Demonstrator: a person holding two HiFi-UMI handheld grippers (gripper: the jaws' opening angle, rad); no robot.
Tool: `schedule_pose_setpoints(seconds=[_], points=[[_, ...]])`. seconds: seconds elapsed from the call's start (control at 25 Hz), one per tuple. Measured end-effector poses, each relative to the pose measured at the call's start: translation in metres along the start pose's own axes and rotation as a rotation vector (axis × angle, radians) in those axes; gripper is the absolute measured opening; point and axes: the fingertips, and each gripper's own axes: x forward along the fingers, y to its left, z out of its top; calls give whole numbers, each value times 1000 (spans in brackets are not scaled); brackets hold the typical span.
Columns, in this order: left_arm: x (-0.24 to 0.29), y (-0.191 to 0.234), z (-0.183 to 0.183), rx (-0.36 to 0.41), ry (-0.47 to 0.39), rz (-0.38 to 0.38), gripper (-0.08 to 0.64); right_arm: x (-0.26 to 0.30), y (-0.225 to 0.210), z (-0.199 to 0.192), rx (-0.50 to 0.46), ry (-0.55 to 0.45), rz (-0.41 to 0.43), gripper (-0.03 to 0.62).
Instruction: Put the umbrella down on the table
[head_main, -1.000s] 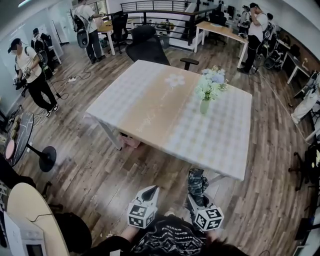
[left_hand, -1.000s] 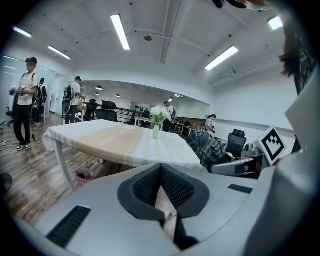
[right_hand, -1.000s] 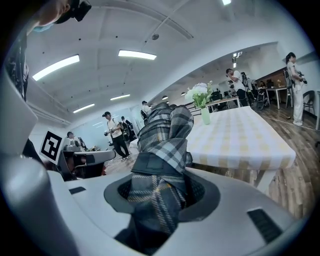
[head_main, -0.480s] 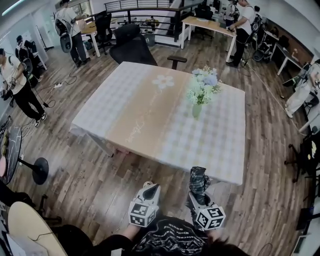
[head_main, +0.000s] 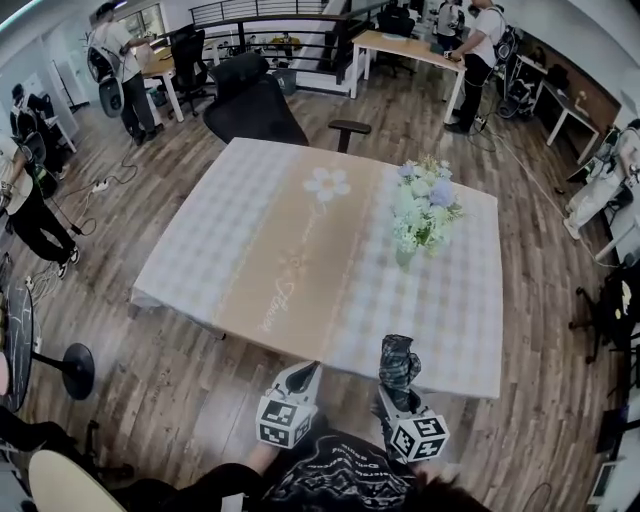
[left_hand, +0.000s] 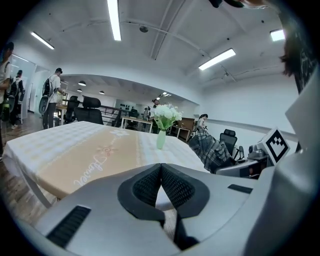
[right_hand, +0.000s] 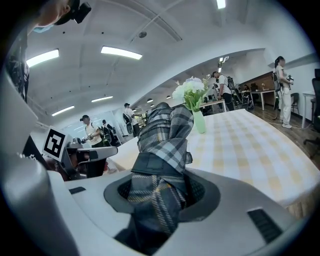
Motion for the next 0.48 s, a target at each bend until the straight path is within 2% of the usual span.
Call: schedule_pose_setpoints(seconds=[0.24,0.48], points=[[29,65,34,28,-4,-29,18,61,12,34,8,-18,-38,183],[42,122,46,46,-6,-37,18,110,24,49,14,-30,-72,183]])
